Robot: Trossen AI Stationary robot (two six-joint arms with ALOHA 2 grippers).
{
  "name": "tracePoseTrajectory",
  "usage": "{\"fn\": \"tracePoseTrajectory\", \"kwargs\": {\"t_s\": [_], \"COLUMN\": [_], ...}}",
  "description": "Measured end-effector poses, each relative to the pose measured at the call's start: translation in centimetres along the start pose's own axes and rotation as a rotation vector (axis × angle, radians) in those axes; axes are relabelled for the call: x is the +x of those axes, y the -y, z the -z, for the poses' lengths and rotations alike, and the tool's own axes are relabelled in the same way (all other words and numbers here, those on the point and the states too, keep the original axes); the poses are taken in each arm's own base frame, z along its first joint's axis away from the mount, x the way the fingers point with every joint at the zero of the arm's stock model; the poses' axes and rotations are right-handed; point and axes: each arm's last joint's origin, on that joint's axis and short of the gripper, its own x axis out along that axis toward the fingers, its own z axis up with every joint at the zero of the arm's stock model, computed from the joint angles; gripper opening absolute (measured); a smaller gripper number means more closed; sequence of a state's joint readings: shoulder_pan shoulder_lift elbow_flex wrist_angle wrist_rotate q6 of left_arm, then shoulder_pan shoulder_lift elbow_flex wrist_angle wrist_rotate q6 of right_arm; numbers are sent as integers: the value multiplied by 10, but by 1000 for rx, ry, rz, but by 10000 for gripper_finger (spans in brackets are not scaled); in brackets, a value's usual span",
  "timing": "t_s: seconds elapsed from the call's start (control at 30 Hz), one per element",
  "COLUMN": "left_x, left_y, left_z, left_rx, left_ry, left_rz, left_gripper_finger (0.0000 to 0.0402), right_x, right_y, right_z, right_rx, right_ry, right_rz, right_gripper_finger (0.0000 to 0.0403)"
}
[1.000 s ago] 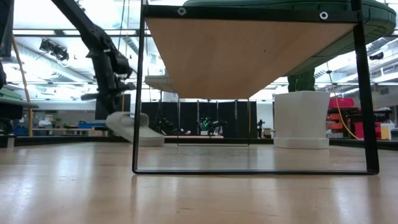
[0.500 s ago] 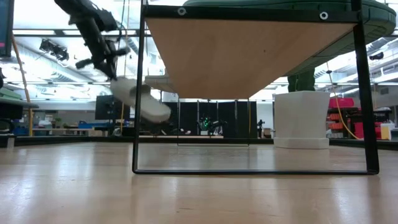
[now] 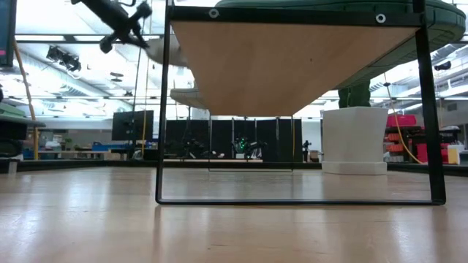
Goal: Pick and place slides into the shelf
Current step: Put the gray slide on the shelf
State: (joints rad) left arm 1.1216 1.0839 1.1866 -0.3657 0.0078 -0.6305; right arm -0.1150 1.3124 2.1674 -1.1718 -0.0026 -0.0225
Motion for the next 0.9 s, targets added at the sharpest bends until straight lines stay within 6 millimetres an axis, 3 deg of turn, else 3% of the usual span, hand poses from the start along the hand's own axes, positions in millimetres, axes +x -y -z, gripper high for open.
{"fn": "tracePoseTrajectory", "kwargs": {"t_s": [0.3, 0.5, 0.9], "left_x": [-20, -44, -85], "left_y": [37, 64, 95], "left_z": [22, 42, 93], "left_rx": [-129, -164, -309], "left_ry": [-58, 21, -90], "left_rz": [140, 100, 86], "left_gripper_finger": [9, 9, 9], "right_x": [-1, -7, -22], "right_y": [-3, -3, -3], "right_z": [13, 18, 20], "right_rx": [21, 22, 8], "right_ry": [-133, -175, -160], "right_rz": [-84, -84, -85], "right_gripper_finger": [197, 197, 197]}}
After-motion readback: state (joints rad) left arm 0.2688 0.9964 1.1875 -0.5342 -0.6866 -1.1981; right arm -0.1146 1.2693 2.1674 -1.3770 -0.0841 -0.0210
